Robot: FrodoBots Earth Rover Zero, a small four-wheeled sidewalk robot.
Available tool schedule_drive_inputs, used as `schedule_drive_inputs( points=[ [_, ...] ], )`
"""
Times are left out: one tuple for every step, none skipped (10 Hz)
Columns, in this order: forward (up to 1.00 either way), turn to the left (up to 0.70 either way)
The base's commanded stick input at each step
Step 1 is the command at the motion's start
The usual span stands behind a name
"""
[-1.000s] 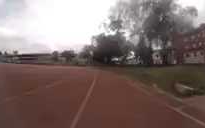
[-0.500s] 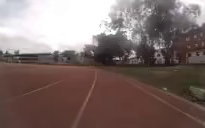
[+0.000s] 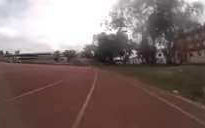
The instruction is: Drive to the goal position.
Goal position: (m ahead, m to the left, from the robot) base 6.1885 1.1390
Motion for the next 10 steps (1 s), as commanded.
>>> schedule_drive_inputs(
  points=[
    [0.85, 0.00],
    [0.85, 0.00],
    [0.85, -0.21],
    [0.85, -0.21],
    [0.85, -0.20],
    [0.85, -0.18],
    [0.85, -0.10],
    [0.85, -0.01],
    [0.85, 0.00],
    [0.85, 0.00]
  ],
)
